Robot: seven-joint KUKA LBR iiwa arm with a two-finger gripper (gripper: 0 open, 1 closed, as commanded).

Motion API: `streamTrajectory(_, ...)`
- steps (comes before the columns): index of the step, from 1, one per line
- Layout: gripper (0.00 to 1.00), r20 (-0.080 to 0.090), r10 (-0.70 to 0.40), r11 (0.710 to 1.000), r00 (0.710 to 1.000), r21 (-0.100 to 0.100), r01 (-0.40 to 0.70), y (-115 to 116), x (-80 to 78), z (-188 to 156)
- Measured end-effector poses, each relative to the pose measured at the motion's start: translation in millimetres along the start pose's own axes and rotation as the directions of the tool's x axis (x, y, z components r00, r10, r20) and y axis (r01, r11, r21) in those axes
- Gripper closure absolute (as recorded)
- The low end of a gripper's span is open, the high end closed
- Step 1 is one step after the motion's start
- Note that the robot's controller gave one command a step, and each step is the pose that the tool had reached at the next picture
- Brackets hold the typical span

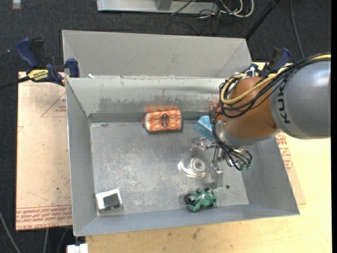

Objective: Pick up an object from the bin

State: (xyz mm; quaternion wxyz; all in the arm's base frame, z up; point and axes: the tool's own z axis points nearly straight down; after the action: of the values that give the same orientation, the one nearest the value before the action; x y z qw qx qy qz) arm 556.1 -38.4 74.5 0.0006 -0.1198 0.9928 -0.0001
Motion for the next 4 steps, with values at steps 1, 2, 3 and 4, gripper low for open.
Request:
streamTrajectory(1,1.0,0.001,0.299,0.954,0.954,-0.002,-0.299,50,28.1,4)
streamTrajectory(2,1.0,0.001,0.299,0.954,0.954,-0.002,-0.299,49,28.1,4)
streamTrajectory(3,1.0,0.002,0.26,0.966,0.966,-0.003,-0.26,-4,32.7,4)
streamTrajectory(4,1.0,0.001,0.258,0.966,0.966,0.002,-0.258,-43,37.0,5)
